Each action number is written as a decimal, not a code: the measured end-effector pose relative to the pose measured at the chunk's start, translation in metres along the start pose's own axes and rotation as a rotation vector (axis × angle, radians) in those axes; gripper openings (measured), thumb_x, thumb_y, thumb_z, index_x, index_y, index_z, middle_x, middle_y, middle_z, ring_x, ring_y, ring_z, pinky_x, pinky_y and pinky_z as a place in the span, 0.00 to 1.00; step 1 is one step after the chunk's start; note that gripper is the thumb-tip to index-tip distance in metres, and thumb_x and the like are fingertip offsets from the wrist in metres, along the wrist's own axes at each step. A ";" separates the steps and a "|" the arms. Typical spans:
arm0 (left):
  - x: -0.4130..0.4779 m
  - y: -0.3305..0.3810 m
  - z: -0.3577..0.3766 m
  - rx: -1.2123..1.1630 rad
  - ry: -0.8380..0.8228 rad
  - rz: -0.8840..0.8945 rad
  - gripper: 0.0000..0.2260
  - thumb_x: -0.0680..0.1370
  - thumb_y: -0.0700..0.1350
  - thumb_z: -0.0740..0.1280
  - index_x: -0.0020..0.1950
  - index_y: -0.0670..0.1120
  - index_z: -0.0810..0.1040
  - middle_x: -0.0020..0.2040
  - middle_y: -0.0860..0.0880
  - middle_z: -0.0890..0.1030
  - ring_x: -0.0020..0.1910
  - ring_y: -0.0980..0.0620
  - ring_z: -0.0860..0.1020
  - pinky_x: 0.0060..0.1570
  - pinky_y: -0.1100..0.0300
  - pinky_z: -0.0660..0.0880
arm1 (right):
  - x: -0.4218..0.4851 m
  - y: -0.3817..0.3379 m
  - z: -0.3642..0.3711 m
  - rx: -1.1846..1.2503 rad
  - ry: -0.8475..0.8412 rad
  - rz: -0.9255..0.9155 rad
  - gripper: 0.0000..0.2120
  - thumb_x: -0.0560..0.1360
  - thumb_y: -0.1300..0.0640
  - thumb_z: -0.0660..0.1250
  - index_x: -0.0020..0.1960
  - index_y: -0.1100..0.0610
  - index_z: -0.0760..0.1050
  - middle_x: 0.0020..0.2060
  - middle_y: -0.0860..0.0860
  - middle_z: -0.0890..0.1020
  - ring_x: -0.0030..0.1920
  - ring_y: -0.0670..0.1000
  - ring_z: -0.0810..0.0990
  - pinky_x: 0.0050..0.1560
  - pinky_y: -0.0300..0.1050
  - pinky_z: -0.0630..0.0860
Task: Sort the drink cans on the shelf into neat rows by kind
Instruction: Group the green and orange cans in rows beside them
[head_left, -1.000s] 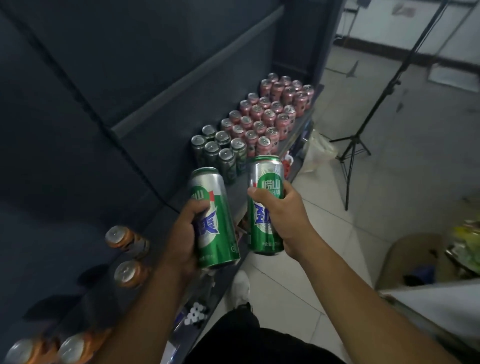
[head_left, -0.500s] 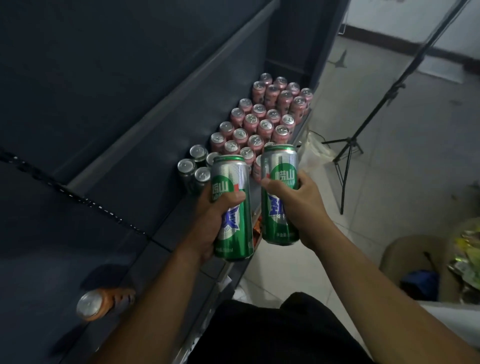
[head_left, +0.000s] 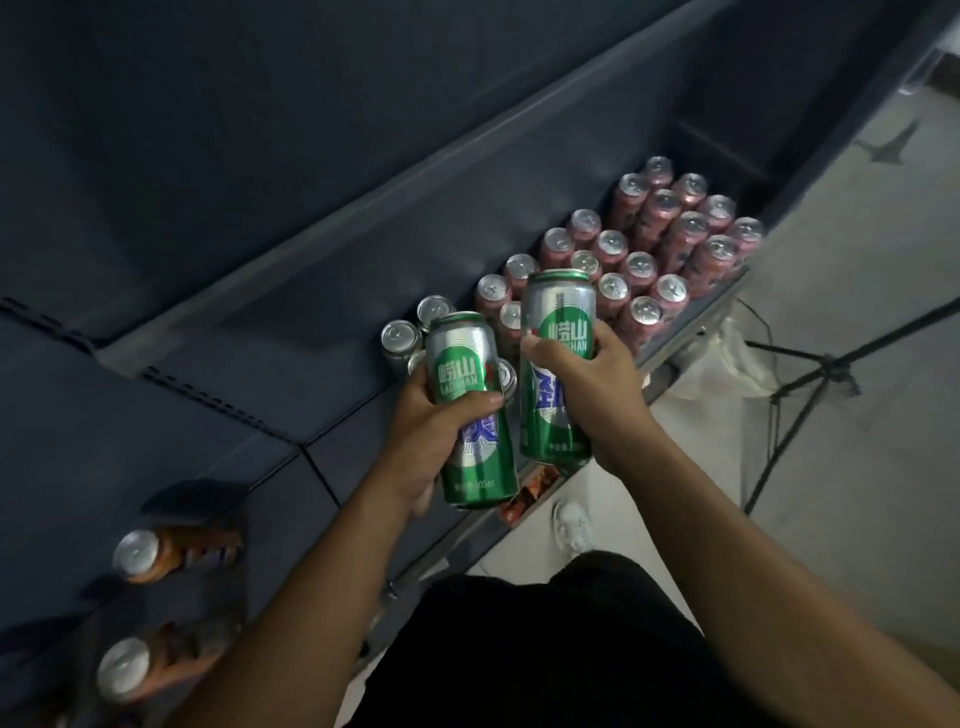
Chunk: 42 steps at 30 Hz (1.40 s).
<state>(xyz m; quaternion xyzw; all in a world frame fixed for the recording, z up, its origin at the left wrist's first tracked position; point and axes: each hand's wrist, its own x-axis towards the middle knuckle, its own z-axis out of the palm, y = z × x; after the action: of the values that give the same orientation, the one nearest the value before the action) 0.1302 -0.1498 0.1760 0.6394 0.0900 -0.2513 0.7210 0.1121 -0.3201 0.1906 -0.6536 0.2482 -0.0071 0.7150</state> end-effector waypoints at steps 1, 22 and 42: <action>0.002 -0.002 0.008 -0.011 0.040 -0.003 0.21 0.74 0.34 0.73 0.65 0.46 0.75 0.48 0.48 0.86 0.45 0.50 0.86 0.40 0.58 0.81 | 0.009 -0.003 -0.007 -0.013 -0.033 -0.003 0.12 0.74 0.55 0.76 0.54 0.56 0.77 0.36 0.50 0.84 0.37 0.52 0.85 0.39 0.50 0.84; 0.024 -0.123 0.054 0.081 0.615 0.019 0.39 0.65 0.35 0.82 0.68 0.55 0.67 0.56 0.54 0.81 0.53 0.60 0.82 0.49 0.66 0.78 | 0.093 0.082 -0.045 -0.425 -0.477 0.004 0.36 0.63 0.58 0.84 0.64 0.48 0.68 0.52 0.50 0.83 0.53 0.50 0.85 0.56 0.54 0.83; 0.076 -0.187 0.053 0.098 0.783 0.017 0.39 0.63 0.37 0.83 0.68 0.55 0.68 0.57 0.56 0.82 0.56 0.58 0.82 0.54 0.60 0.79 | 0.114 0.171 -0.023 -0.613 -0.419 -0.017 0.32 0.57 0.58 0.82 0.54 0.41 0.70 0.52 0.51 0.81 0.51 0.52 0.82 0.53 0.57 0.81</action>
<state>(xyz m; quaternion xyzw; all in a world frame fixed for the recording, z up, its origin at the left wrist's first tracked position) 0.0961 -0.2308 -0.0133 0.7212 0.3409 0.0133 0.6029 0.1496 -0.3548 -0.0101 -0.8266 0.0819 0.1956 0.5213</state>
